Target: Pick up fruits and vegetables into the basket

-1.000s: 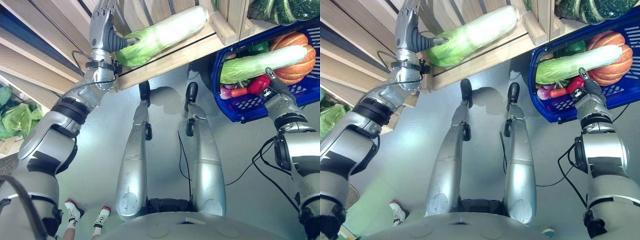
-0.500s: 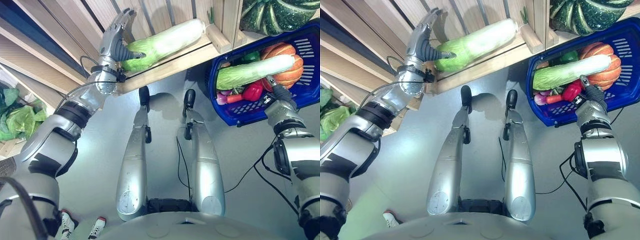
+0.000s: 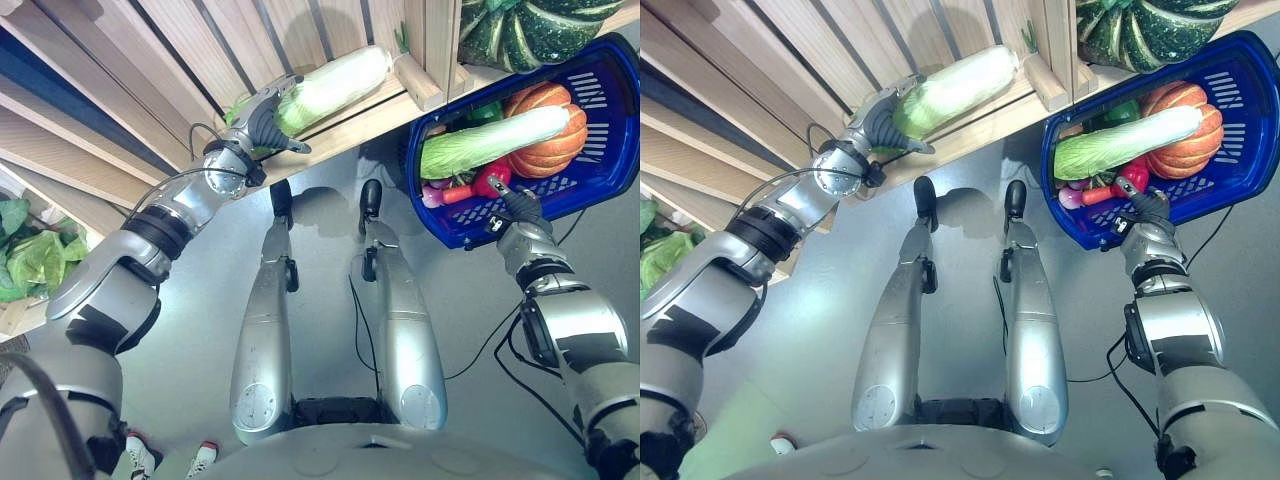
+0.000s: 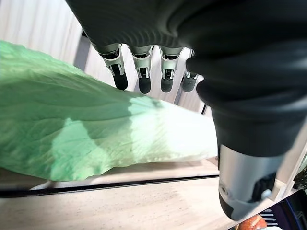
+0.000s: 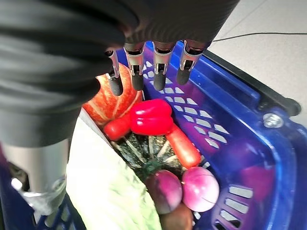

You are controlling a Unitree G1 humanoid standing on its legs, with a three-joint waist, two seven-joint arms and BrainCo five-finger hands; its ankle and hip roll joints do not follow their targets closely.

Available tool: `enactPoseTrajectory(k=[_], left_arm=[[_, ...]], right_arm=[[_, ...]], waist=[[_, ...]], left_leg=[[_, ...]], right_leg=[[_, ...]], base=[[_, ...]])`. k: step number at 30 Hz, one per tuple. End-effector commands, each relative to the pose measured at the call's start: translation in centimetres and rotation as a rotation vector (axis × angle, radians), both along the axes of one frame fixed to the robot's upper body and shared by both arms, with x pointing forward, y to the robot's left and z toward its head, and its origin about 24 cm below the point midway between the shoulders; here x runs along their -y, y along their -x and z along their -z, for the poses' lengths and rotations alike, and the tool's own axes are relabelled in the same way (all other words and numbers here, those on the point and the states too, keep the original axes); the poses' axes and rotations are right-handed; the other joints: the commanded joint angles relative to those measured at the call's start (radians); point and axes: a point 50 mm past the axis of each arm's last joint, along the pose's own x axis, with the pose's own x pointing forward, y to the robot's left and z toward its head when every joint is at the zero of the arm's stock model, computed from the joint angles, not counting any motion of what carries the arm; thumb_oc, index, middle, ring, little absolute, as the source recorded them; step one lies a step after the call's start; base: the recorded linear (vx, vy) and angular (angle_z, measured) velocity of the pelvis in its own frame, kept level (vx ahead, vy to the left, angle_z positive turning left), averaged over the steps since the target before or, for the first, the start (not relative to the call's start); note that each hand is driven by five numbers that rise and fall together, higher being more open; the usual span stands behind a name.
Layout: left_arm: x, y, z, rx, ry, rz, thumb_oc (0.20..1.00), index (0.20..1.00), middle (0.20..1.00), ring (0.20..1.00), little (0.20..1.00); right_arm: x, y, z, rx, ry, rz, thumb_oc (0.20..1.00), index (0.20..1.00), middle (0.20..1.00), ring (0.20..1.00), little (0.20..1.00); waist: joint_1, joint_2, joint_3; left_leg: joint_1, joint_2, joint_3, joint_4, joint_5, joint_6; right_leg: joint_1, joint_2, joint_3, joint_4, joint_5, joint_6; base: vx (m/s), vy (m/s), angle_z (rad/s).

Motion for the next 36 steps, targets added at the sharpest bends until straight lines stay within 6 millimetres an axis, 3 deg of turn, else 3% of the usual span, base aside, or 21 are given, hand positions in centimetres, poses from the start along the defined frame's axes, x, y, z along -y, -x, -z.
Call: enactPoseTrajectory(k=[1,9,11,16,27,36], left_arm=[[1.8,0.0,-0.8,0.046,0.037,0.034,1.000,1.000,1.000,1.000,1.000],[0.6,-0.8,-1.7,0.149,0.028,-0.109,1.000,1.000,1.000,1.000,1.000],[-1.1,-1.5,-2.0,0.191,0.038,-0.234,1.000,1.000,1.000,1.000,1.000],[-2.9,-2.1,-1.8,0.195,0.039,-0.365,1.000,1.000,1.000,1.000,1.000],[-5.8,-2.3,1.1,0.066,0.000,-0.499,1.000,1.000,1.000,1.000,1.000],[-6.4,-2.1,3.4,-0.072,-0.034,-0.473,1.000,1.000,1.000,1.000,1.000]], right_arm=[[0.9,0.8,0.4,-0.015,0.074,-0.022,1.000,1.000,1.000,1.000,1.000],[-0.9,0.1,0.6,-0.013,0.099,-0.126,1.000,1.000,1.000,1.000,1.000],[-2.3,0.1,1.6,-0.033,0.098,-0.179,1.000,1.000,1.000,1.000,1.000],[-3.4,0.5,2.9,-0.063,0.095,-0.217,1.000,1.000,1.000,1.000,1.000],[-4.4,0.4,3.1,-0.054,0.103,-0.242,1.000,1.000,1.000,1.000,1.000],[-4.8,0.1,2.9,-0.048,0.108,-0.243,1.000,1.000,1.000,1.000,1.000]], waist=[[-0.003,0.003,-0.039],[-0.016,-0.015,-0.039],[-0.027,-0.027,-0.039],[-0.042,-0.039,-0.039],[-0.057,-0.053,-0.039],[-0.058,-0.057,-0.039]], left_leg=[[-0.012,-0.035,0.004,0.082,-0.135,0.006],[-0.031,-0.030,0.006,0.093,-0.126,0.002],[-0.035,-0.027,0.006,0.096,-0.126,-0.001],[-0.039,-0.023,0.010,0.099,-0.128,-0.003],[-0.035,-0.014,0.018,0.106,-0.131,-0.012],[-0.039,-0.013,0.019,0.109,-0.132,-0.014]], right_leg=[[0.051,0.030,-0.022,-0.101,0.062,0.064],[0.035,0.037,-0.015,-0.098,0.065,0.057],[0.028,0.042,-0.008,-0.097,0.061,0.053],[0.022,0.047,-0.001,-0.095,0.056,0.048],[0.024,0.054,0.006,-0.084,0.042,0.042],[0.021,0.058,0.008,-0.082,0.041,0.042]], base=[[0.00,0.000,0.00],[0.00,0.000,0.00],[0.01,0.006,-0.02],[0.02,0.016,-0.05],[0.00,0.009,-0.03],[0.00,0.000,0.00]])
